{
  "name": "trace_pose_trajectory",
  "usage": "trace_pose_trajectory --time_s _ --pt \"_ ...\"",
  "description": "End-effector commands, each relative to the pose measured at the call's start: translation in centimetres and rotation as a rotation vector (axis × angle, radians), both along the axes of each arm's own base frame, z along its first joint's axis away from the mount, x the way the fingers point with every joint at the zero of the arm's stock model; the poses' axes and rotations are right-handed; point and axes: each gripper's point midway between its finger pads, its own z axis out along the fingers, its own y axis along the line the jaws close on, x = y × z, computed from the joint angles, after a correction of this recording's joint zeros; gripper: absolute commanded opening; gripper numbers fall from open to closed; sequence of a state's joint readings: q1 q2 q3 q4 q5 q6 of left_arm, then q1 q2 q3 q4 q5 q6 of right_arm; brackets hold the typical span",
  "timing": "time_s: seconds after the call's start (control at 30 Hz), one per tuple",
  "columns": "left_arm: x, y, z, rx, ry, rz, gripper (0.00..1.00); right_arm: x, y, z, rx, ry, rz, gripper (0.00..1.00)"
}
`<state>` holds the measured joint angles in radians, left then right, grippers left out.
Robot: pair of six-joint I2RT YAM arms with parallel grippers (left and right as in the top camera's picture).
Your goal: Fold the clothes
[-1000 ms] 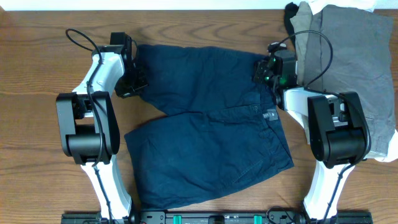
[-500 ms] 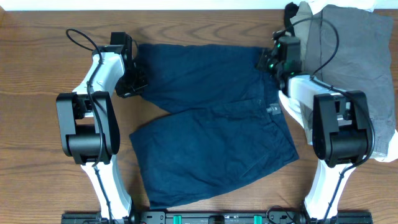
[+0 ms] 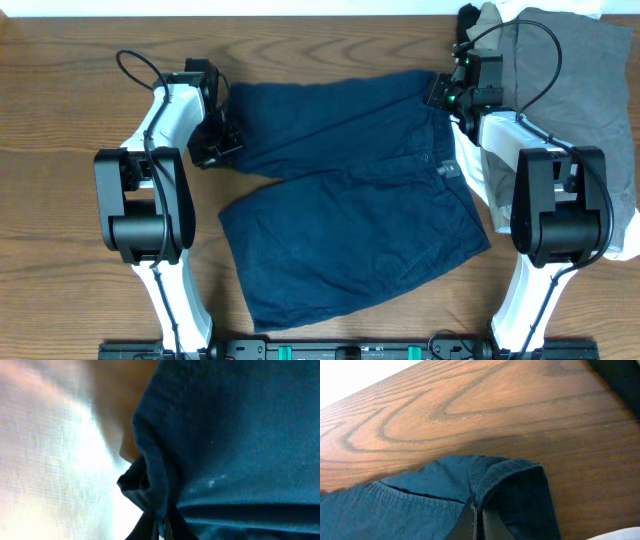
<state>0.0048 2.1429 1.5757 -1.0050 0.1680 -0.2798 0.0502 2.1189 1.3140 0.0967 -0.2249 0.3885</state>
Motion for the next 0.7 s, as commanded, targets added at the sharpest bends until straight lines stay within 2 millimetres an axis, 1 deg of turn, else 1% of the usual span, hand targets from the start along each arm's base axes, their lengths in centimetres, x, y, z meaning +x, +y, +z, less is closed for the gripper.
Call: trace_pose_trajectory --time_s 0.0,0.13,0.2,0.3,0.4,0.43,0.47,0.5,0.53,0.6,0.67 --pt "-1.5 1.4 0.6 0.046 0.048 -0.01 0.06 0.9 -2.2 0.8 -0.055 -0.029 -0.053 0.01" --pt "-3.0 1.4 0.8 0.04 0.103 -0.047 0.06 0.9 -2.2 0.7 -0.055 -0.024 -0.053 0.01" --pt "-3.2 1.5 0.7 0.04 0.109 -0.071 0.06 0.8 -2.3 0.7 -0.059 -0.024 -0.052 0.01" --pt "-3.4 2.3 0.5 0.085 0.117 -0.082 0.07 0.7 -2.4 0.5 -0.077 -0.021 -0.04 0.01" --pt "-3.5 2.9 0.4 0.12 0.121 -0.088 0.17 0.6 -2.4 0.4 -0.09 -0.017 -0.031 0.01" --pt "-3.5 3.0 0.4 0.128 0.12 -0.093 0.23 0.6 -2.4 0.4 -0.095 -0.019 -0.026 0.15" --pt "-3.4 3.3 0.5 0.142 0.119 -0.093 0.24 0.6 -2.4 0.5 -0.095 -0.019 -0.027 0.33" --pt "-3.3 3.6 0.5 0.153 0.113 -0.085 0.25 0.6 -2.5 0.7 -0.094 -0.022 -0.028 0.54" --pt "-3.0 3.8 0.5 0.158 0.103 -0.069 0.27 0.6 -2.5 1.1 -0.094 -0.025 -0.028 0.68" --pt "-2.3 4.3 1.0 0.166 0.069 -0.029 0.29 0.5 -2.6 2.2 -0.094 -0.027 -0.03 0.85" --pt "-1.5 4.8 2.2 0.168 0.018 -0.005 0.33 0.1 -2.7 4.3 -0.101 -0.033 -0.026 0.95"
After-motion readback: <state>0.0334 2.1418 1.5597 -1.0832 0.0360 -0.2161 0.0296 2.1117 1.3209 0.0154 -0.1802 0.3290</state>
